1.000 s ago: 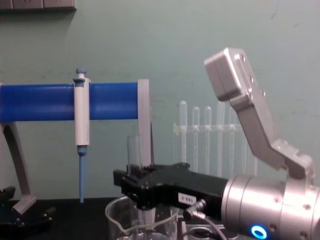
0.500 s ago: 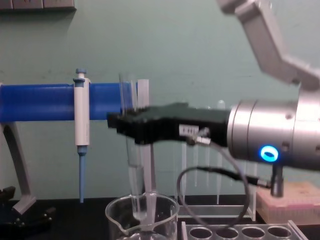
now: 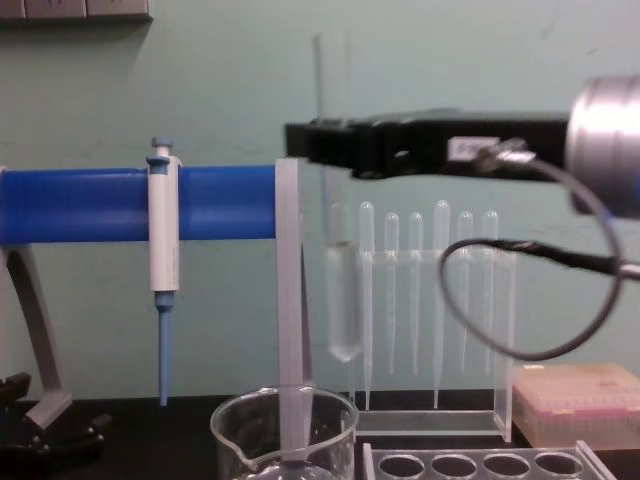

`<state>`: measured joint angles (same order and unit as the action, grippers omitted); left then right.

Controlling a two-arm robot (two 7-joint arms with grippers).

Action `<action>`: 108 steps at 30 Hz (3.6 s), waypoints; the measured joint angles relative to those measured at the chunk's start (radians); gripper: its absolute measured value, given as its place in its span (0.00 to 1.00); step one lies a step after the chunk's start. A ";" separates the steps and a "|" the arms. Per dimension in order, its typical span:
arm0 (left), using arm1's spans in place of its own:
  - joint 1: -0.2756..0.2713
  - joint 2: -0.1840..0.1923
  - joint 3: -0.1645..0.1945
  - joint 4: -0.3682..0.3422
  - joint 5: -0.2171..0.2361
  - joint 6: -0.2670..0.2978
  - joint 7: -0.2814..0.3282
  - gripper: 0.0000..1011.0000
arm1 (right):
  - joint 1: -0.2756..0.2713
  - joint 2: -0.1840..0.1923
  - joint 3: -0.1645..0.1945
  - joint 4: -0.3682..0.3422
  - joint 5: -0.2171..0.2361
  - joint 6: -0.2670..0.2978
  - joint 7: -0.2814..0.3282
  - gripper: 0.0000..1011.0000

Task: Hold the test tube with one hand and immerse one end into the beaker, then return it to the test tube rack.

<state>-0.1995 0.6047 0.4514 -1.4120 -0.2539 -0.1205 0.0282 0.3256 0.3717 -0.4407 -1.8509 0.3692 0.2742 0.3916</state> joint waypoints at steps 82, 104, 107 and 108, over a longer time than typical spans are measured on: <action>0.000 0.000 0.000 0.000 0.000 0.000 0.000 0.99 | -0.244 -0.001 0.095 0.198 -0.108 -0.328 -0.021 0.23; 0.000 0.000 0.000 0.000 0.000 0.000 0.000 0.99 | -0.257 -0.010 0.095 0.225 -0.113 -0.340 -0.009 0.25; 0.000 0.000 0.000 0.000 0.000 0.000 0.000 0.99 | -0.258 -0.009 0.096 0.222 -0.112 -0.338 -0.009 0.34; 0.000 0.000 0.000 0.000 0.000 0.000 0.000 0.99 | -0.259 -0.009 0.096 0.220 -0.111 -0.336 -0.009 0.36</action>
<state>-0.1995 0.6047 0.4514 -1.4120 -0.2539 -0.1205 0.0283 0.0667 0.3625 -0.3443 -1.6309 0.2582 -0.0618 0.3825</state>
